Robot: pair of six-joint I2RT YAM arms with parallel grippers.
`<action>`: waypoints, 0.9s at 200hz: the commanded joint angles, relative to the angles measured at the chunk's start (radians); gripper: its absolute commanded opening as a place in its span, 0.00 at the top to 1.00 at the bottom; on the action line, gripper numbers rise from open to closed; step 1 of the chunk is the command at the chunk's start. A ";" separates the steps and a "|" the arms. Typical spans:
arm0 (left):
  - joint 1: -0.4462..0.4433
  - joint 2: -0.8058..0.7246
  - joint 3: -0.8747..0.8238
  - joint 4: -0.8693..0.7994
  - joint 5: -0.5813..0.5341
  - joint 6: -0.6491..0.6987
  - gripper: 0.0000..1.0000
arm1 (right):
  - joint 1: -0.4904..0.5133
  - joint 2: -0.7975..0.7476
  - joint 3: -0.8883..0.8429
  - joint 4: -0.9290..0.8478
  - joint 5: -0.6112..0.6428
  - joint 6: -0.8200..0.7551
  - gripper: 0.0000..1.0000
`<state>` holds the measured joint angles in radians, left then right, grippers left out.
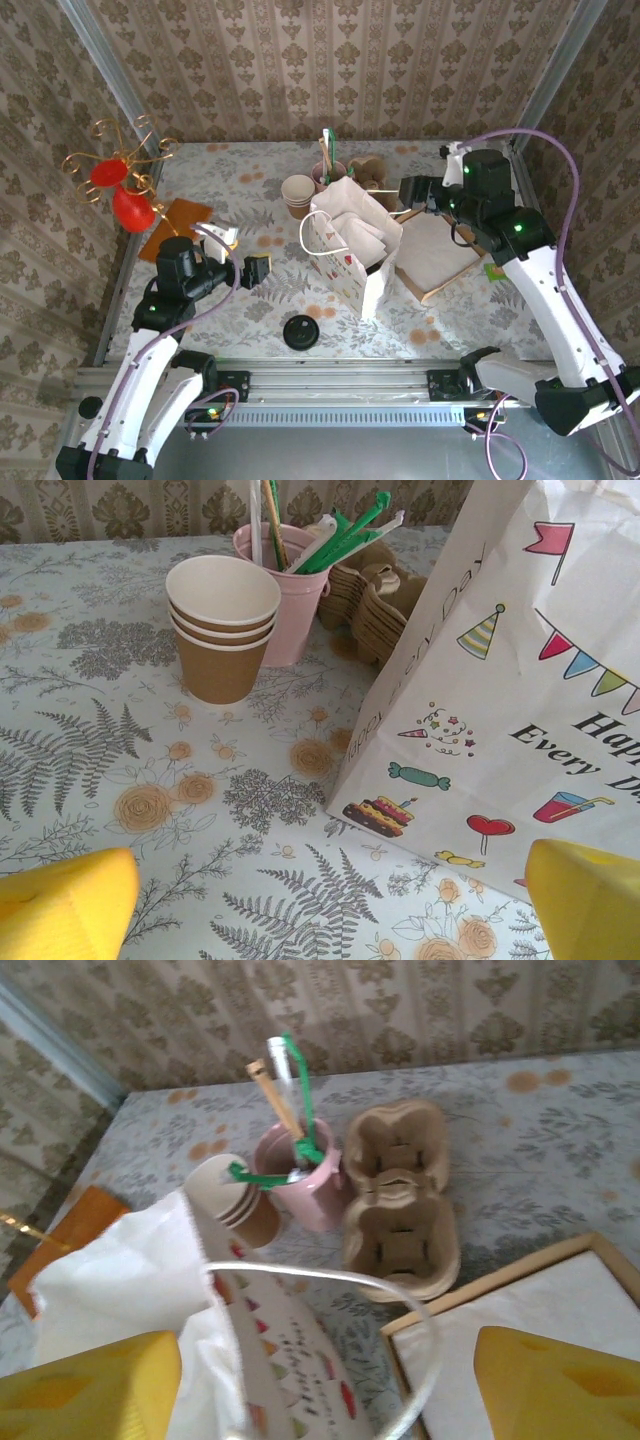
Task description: Pack the takeout coffee
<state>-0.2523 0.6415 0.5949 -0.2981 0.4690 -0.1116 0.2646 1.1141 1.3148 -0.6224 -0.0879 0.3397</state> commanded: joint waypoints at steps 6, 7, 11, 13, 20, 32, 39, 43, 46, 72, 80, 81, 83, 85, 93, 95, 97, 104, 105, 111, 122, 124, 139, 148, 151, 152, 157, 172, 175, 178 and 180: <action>0.008 -0.005 -0.015 0.001 -0.013 0.010 0.00 | -0.064 -0.057 -0.056 0.080 0.008 0.077 0.17; 0.008 -0.005 -0.014 0.001 -0.013 0.010 0.00 | -0.068 -0.059 -0.058 0.079 0.007 0.078 0.17; 0.007 -0.006 -0.014 0.000 -0.013 0.011 0.00 | -0.077 -0.063 -0.068 0.093 0.008 0.083 0.15; 0.007 -0.006 -0.014 0.000 -0.013 0.010 0.00 | -0.081 -0.066 -0.073 0.104 0.009 0.085 0.14; 0.008 -0.006 -0.014 -0.001 -0.015 0.010 0.00 | -0.097 -0.077 -0.088 0.116 0.011 0.091 0.12; 0.007 -0.009 -0.014 0.000 -0.016 0.009 0.00 | -0.124 -0.091 -0.116 0.127 0.020 0.098 0.10; 0.008 -0.009 -0.015 0.000 -0.018 0.009 0.00 | -0.140 -0.099 -0.134 0.137 0.020 0.102 0.07; 0.007 -0.010 -0.014 -0.001 -0.018 0.009 0.00 | -0.150 -0.104 -0.146 0.144 0.022 0.104 0.06; 0.008 -0.011 -0.015 -0.001 -0.019 0.008 0.00 | -0.156 -0.109 -0.155 0.147 0.024 0.105 0.05; 0.007 -0.012 -0.015 0.000 -0.021 0.007 0.00 | -0.222 -0.143 -0.238 0.188 0.063 0.108 0.00; 0.007 -0.011 -0.015 -0.001 -0.021 0.006 0.00 | -0.245 -0.152 -0.262 0.203 0.071 0.110 0.00; 0.007 -0.011 -0.015 0.000 -0.021 0.005 0.00 | -0.248 -0.153 -0.265 0.206 0.072 0.110 0.00; 0.007 -0.011 -0.014 0.000 -0.021 0.006 0.00 | -0.254 -0.154 -0.272 0.211 0.072 0.111 0.00; 0.007 -0.011 -0.014 0.000 -0.021 0.005 0.00 | -0.259 -0.156 -0.278 0.215 0.072 0.113 0.00; 0.007 -0.010 -0.016 0.003 -0.021 0.003 0.00 | -0.283 -0.163 -0.301 0.230 0.070 0.121 0.00; 0.008 -0.011 -0.016 0.002 -0.021 0.004 0.00 | -0.289 -0.163 -0.307 0.233 0.068 0.124 0.00; 0.008 -0.011 -0.017 0.003 -0.021 0.003 0.00 | -0.294 -0.164 -0.312 0.237 0.068 0.125 0.00; 0.007 -0.011 -0.017 0.003 -0.021 0.002 0.00 | -0.313 -0.166 -0.329 0.249 0.068 0.130 0.00; 0.008 -0.011 -0.017 0.003 -0.021 0.002 0.00 | -0.316 -0.166 -0.332 0.253 0.068 0.132 0.00; 0.008 -0.011 -0.017 0.004 -0.022 0.003 0.00 | -0.329 -0.168 -0.348 0.266 0.069 0.138 0.00; 0.007 -0.010 -0.015 0.003 -0.026 0.003 0.00 | -0.349 -0.166 -0.379 0.294 0.068 0.146 0.00; 0.007 -0.011 -0.015 0.002 -0.027 0.002 0.00 | -0.352 -0.165 -0.384 0.300 0.068 0.147 0.00; 0.007 -0.013 -0.015 0.001 -0.033 0.003 0.00 | -0.371 -0.152 -0.420 0.336 0.078 0.140 0.00; 0.008 -0.012 -0.015 -0.001 -0.036 0.001 0.00 | -0.383 -0.141 -0.441 0.352 0.086 0.131 0.00; 0.007 -0.012 -0.015 -0.001 -0.038 0.000 0.00 | -0.386 -0.137 -0.447 0.359 0.088 0.129 0.00; 0.007 -0.011 -0.015 -0.001 -0.038 0.000 0.00 | -0.387 -0.135 -0.448 0.361 0.090 0.127 0.00; 0.007 -0.012 -0.015 -0.001 -0.041 0.000 0.00 | -0.391 -0.129 -0.460 0.372 0.098 0.124 0.00; 0.008 -0.010 -0.015 -0.002 -0.055 -0.006 0.00 | -0.402 -0.109 -0.503 0.422 0.117 0.112 0.00; 0.008 -0.011 -0.015 -0.002 -0.058 -0.007 0.00 | -0.405 -0.105 -0.514 0.434 0.121 0.111 0.00; 0.008 -0.010 -0.015 -0.002 -0.060 -0.008 0.00 | -0.407 -0.102 -0.524 0.445 0.124 0.111 0.00; 0.007 -0.011 -0.015 -0.003 -0.062 -0.009 0.00 | -0.407 -0.099 -0.529 0.454 0.128 0.111 0.00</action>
<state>-0.2527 0.6399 0.5892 -0.3004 0.4351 -0.1120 -0.1265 0.9882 0.8433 -0.2840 -0.0185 0.4641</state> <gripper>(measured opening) 0.999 0.999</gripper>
